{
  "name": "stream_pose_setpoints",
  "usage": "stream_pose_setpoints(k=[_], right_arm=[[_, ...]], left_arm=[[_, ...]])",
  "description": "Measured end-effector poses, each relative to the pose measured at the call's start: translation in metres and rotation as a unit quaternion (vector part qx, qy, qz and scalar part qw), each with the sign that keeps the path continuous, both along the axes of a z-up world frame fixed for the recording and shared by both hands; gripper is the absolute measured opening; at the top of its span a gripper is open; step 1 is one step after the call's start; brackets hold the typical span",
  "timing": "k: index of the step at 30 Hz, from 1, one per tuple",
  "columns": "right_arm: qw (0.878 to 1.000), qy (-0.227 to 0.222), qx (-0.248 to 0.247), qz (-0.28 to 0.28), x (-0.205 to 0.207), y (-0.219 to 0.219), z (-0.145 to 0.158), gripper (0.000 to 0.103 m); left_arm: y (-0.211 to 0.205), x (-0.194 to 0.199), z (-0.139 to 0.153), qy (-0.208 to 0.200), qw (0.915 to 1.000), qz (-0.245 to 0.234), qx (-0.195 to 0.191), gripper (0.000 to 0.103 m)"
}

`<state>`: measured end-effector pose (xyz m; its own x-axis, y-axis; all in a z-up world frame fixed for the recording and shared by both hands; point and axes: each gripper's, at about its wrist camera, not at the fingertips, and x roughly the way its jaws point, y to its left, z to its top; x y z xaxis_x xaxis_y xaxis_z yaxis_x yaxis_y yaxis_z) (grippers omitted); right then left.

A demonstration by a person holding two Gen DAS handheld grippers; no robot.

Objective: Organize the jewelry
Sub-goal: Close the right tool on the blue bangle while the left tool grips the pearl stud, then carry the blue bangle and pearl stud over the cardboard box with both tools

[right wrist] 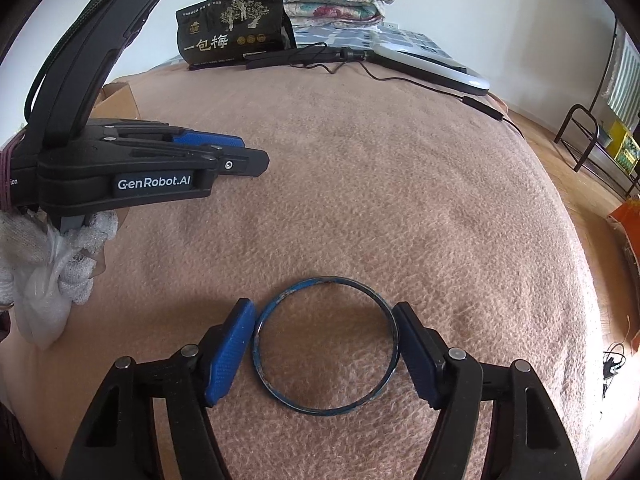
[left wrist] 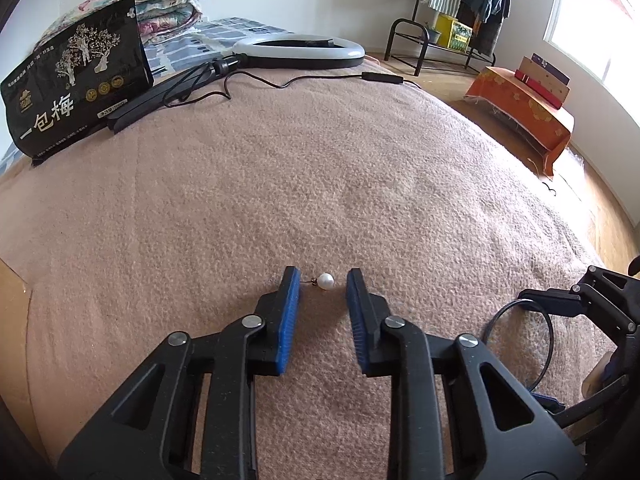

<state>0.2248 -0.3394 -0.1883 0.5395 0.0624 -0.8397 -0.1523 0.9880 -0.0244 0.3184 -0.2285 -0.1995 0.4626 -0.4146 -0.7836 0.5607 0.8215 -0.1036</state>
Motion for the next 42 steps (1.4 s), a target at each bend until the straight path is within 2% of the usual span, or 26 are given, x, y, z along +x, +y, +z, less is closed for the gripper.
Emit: stream_pose_setpoints(k=[3,9,11,14,24,42], right_arm=[[1.000,0.000,0.000,-0.001,0.000,0.000,0.000,0.072],[1.000,0.003,-0.002,-0.005,-0.003,-0.003,-0.001,0.084],[1.000,0.004,-0.002,-0.004,-0.004,-0.004,-0.002,0.083],[1.000,0.003,0.001,-0.005,-0.006,-0.005,-0.001,0.075],[1.000,0.001,0.017,-0.013,-0.011,-0.007,0.008,0.074],[0.999,-0.034,0.023,-0.013,-0.028,0.007,0.052,0.074]], left_arm=[[0.001,0.002,-0.001,0.004,1.0000,0.002,-0.003,0.016],[0.000,0.002,-0.001,-0.001,1.0000,0.003,0.002,0.016],[0.000,0.002,-0.001,-0.002,1.0000,0.005,0.005,0.016],[0.001,0.000,0.000,-0.003,1.0000,0.006,0.005,0.016],[0.017,-0.015,0.013,-0.011,0.9998,0.017,-0.001,0.016],[0.066,-0.054,0.068,-0.053,0.9970,0.052,-0.020,0.016]])
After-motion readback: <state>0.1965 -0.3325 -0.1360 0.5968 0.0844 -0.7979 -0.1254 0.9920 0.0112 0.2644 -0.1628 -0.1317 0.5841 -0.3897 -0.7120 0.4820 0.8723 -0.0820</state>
